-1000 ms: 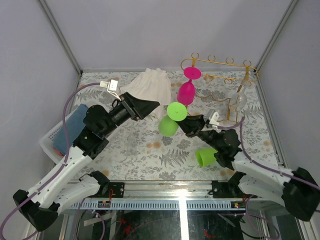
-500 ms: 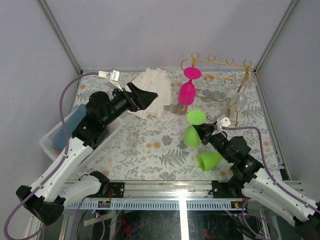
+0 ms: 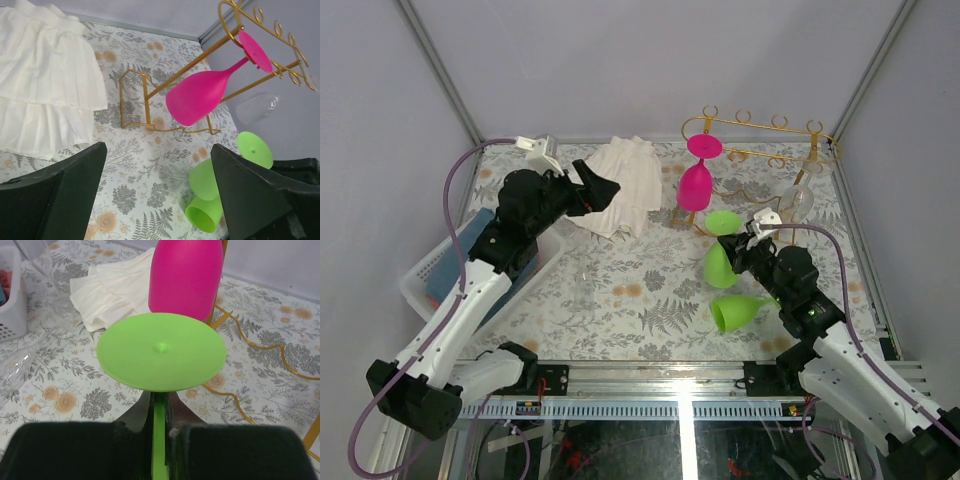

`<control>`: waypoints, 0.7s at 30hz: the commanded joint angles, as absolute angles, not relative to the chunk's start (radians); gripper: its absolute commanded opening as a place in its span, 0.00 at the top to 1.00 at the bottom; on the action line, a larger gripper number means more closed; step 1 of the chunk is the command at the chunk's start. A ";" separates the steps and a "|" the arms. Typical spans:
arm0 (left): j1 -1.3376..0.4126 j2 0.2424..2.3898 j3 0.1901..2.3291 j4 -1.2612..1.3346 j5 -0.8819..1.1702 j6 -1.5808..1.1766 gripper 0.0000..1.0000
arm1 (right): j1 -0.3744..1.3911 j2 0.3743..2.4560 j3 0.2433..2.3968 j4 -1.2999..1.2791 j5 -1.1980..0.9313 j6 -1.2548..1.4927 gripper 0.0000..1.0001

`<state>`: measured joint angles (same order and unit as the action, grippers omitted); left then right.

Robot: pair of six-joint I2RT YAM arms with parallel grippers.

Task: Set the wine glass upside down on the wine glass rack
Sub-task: Turn the wine glass upside down at the wine rack.

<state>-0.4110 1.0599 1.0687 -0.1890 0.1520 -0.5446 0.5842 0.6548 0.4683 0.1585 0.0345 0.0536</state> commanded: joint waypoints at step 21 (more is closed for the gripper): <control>-0.306 1.022 0.993 -0.143 0.218 -0.484 0.14 | 0.431 0.962 0.603 0.840 0.012 -0.030 1.00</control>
<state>-0.3191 1.0443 1.0058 -0.1867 0.1944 -0.5072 0.4381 0.9493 0.5407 0.6666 -0.0448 0.0017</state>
